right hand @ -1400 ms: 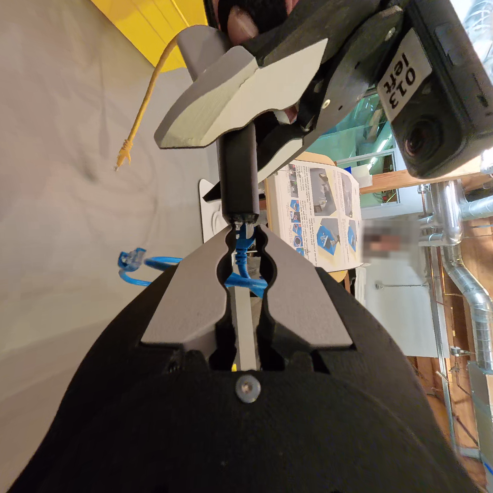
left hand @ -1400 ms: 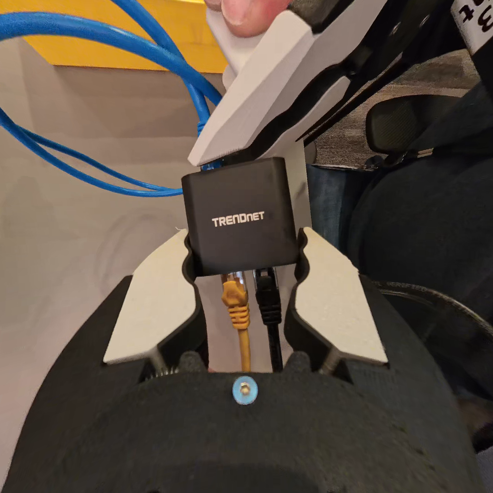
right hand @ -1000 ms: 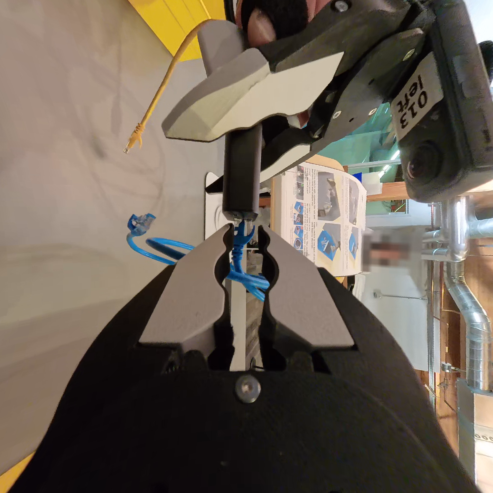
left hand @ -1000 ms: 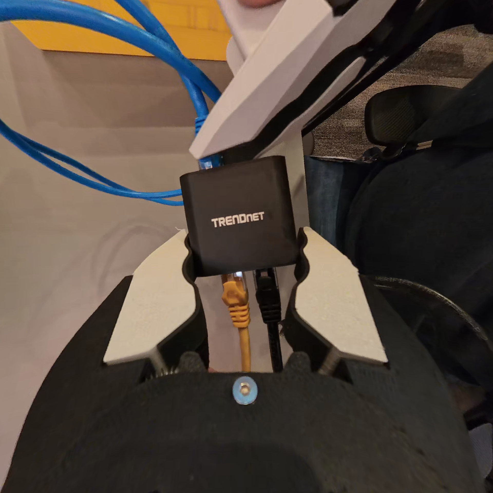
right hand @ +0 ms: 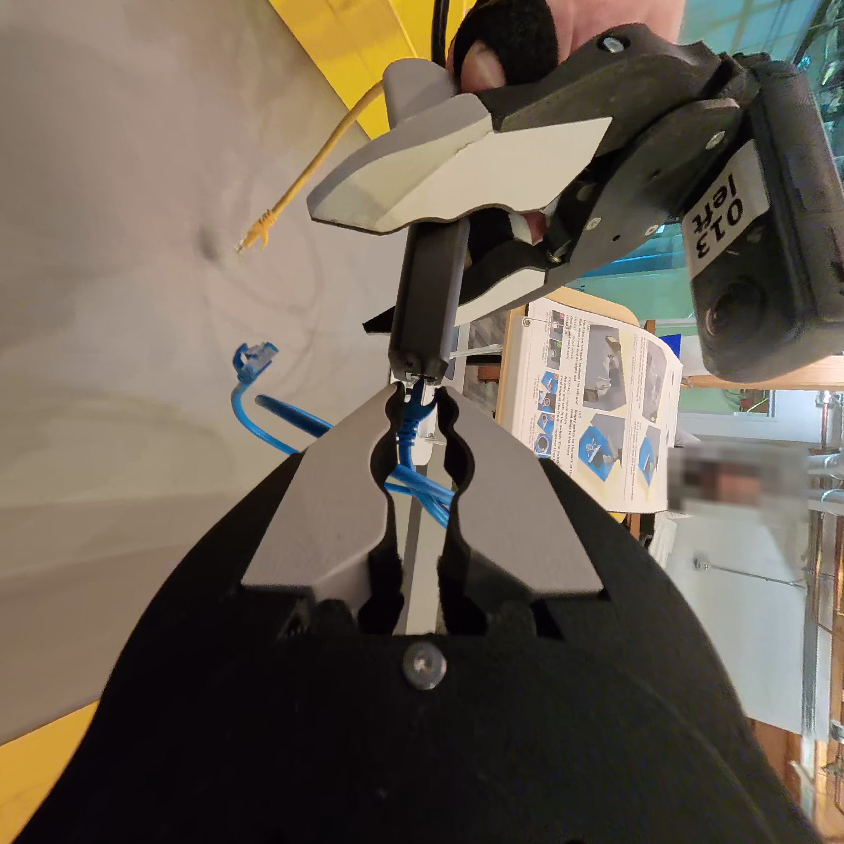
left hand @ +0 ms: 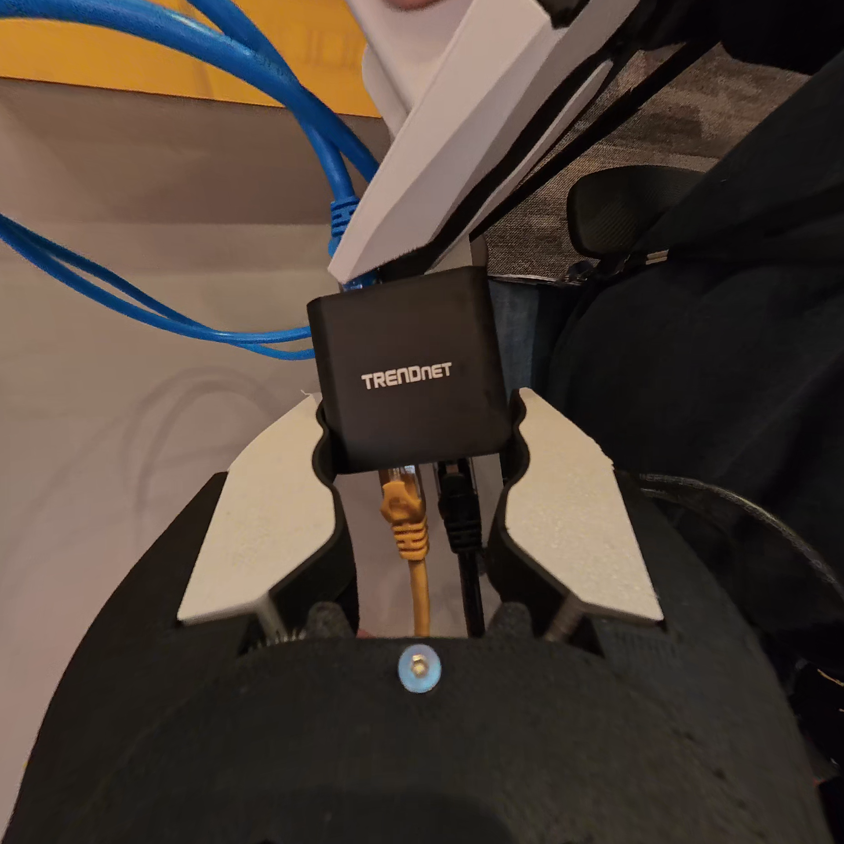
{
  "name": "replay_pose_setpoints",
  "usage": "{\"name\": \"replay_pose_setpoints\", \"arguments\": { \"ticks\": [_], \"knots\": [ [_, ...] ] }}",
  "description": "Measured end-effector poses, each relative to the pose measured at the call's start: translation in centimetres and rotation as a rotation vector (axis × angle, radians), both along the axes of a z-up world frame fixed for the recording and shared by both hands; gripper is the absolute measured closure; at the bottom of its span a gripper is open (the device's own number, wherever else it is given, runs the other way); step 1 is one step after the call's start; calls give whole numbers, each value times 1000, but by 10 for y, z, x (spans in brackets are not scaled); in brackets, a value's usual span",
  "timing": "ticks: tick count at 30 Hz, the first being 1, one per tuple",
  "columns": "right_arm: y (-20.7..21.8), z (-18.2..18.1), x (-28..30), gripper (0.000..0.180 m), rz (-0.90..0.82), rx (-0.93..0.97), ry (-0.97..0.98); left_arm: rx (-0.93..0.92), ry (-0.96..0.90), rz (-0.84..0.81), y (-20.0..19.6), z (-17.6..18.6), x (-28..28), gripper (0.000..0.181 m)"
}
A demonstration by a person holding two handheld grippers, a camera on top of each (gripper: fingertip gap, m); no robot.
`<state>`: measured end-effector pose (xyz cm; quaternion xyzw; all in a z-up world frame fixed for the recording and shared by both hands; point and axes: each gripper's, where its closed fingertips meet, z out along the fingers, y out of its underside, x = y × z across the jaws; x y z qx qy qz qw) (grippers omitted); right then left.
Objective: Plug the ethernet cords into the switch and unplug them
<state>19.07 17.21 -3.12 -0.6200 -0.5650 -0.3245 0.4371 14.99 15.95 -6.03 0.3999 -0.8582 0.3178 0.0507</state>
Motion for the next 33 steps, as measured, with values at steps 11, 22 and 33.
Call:
{"name": "replay_pose_setpoints", "arguments": {
  "ticks": [11,22,33],
  "knots": [
    [-4,-14,0,171,-10,-112,-132,-14,25,-4,-1,-4,1,108],
    [-12,-4,13,171,-87,-109,-98,-34,-50,39,8,-1,3,108],
    [-29,74,70,171,-259,95,195,1,-145,159,43,10,-6,108]
  ]
}}
